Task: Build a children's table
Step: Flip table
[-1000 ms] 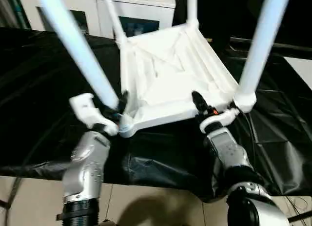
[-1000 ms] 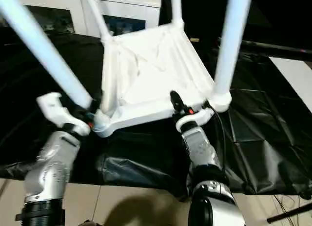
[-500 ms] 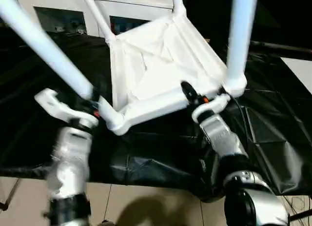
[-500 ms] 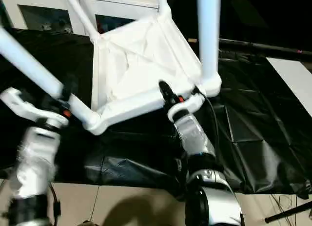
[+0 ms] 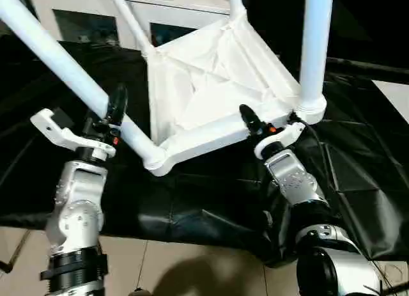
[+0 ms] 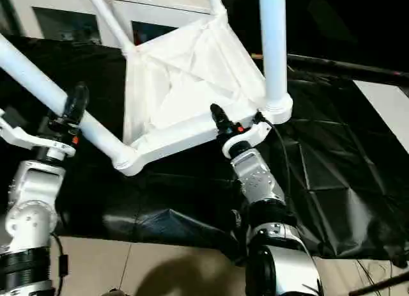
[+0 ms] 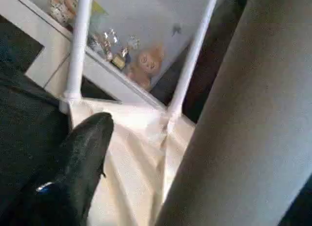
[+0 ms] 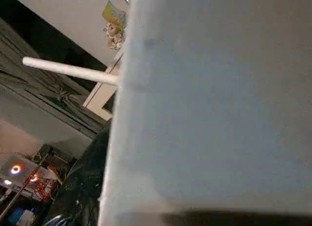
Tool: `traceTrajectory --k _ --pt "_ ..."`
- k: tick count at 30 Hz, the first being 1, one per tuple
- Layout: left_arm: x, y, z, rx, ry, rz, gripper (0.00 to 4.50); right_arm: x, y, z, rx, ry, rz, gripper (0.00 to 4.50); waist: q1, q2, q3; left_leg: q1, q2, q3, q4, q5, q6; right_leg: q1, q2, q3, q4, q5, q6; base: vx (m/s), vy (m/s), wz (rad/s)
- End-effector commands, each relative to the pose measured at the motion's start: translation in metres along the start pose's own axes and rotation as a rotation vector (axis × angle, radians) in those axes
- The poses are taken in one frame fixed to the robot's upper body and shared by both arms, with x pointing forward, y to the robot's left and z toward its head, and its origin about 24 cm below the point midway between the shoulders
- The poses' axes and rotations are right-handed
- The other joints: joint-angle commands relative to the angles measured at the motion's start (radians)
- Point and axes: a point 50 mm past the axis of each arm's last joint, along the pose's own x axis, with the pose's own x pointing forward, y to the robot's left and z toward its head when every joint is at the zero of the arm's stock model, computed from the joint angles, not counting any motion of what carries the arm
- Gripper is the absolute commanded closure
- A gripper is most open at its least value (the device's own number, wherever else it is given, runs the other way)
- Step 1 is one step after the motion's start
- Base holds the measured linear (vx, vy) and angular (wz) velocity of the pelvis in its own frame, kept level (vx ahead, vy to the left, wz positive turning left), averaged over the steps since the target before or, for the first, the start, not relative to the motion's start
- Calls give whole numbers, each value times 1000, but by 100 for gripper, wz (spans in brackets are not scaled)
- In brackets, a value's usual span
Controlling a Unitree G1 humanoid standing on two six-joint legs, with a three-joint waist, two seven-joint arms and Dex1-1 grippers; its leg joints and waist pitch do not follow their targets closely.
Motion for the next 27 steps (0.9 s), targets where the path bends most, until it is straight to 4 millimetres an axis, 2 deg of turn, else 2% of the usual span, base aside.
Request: traceTrajectory --k 1,2,4,5,6,7,8,10,13,16,17,19,21,22,23,25,27 --pt "-35 48 -5 201 160 244 0 -41 -46 75 -208 -221 -183 242 -2 8 -53 31 -4 17 -67 -282 -21 25 -19 10 -72 -265 -98 0 0 0" --pt "-38 53 -10 249 204 300 0 -42 -46 75 -209 -223 -185 242 -4 7 -43 35 -5 17 -73 -351 -29 17 -18 10 -85 -352 -78 0 0 0" --pt "-40 60 -6 215 139 408 0 -42 -46 76 -207 -228 -185 242 -3 4 -35 45 -10 17 -71 -437 -46 6 -20 11 -102 -483 -60 0 0 0" --pt "-41 59 -1 193 86 432 0 -42 -45 76 -205 -233 -183 242 -5 9 -38 49 -13 10 -72 -474 -61 10 -27 7 -109 -573 -39 0 0 0" --pt "-41 57 1 180 60 434 0 -42 -45 76 -205 -235 -182 242 -6 10 -45 44 -11 4 -75 -472 -65 16 -30 5 -110 -581 -28 0 0 0" --pt "-42 55 3 171 38 432 0 -42 -44 76 -204 -236 -180 242 -6 9 -47 41 -12 3 -76 -466 -64 17 -31 3 -111 -572 -25 0 0 0" --pt "-43 45 4 134 14 387 0 -42 -44 76 -204 -239 -180 242 -8 14 -49 35 -13 1 -79 -454 -60 20 -30 3 -108 -544 -25 0 0 0" --pt "-43 34 2 99 7 338 0 -42 -43 77 -203 -241 -179 242 -14 4 -53 20 -12 -2 -83 -423 -50 31 -30 1 -99 -487 -36 0 0 0" --pt "-48 15 -9 16 49 238 0 -42 -44 78 -197 -253 -187 242 -13 5 -51 25 -14 2 -78 -439 -35 18 -29 3 -103 -506 -42 0 0 0" --pt "-51 8 -14 -31 54 217 0 -42 -43 80 -191 -260 -190 242 -9 2 -49 36 -15 6 -72 -474 -34 3 -25 3 -115 -549 -32 0 0 0" --pt "-51 0 -17 -48 49 195 0 -42 -43 81 -191 -263 -191 242 -5 4 -48 43 -18 9 -68 -488 -34 -5 -20 3 -120 -565 -19 0 0 0" --pt "-50 -4 -18 -4 59 181 0 -41 -43 81 -191 -263 -192 242 6 4 -55 42 -14 10 -69 -451 -27 0 -18 6 -117 -505 -11 8 -6 9" --pt "-49 -5 -18 42 64 182 0 -41 -43 81 -191 -263 -191 242 19 4 -62 26 -6 13 -71 -334 -3 13 -16 8 -94 -320 -35 0 0 0" --pt "-47 -8 -18 74 66 171 0 -41 -42 81 -190 -262 -191 242 20 5 -61 23 -6 13 -72 -319 0 14 -16 7 -93 -301 -44 0 0 0" --pt "-47 -10 -18 72 70 153 0 -40 -42 81 -190 -261 -191 242 16 6 -58 15 -7 11 -76 -326 -5 18 -18 5 -90 -311 -49 0 0 0" --pt "-47 -13 -16 55 60 116 0 -40 -41 81 -191 -259 -191 242 6 0 -59 6 -11 9 -77 -334 -19 25 -23 4 -89 -341 -42 0 0 0" --pt "-49 -14 -9 14 9 81 0 -39 -41 81 -195 -257 -191 242 0 -4 -61 4 -12 9 -75 -321 -19 27 -26 4 -88 -334 -42 0 0 0"
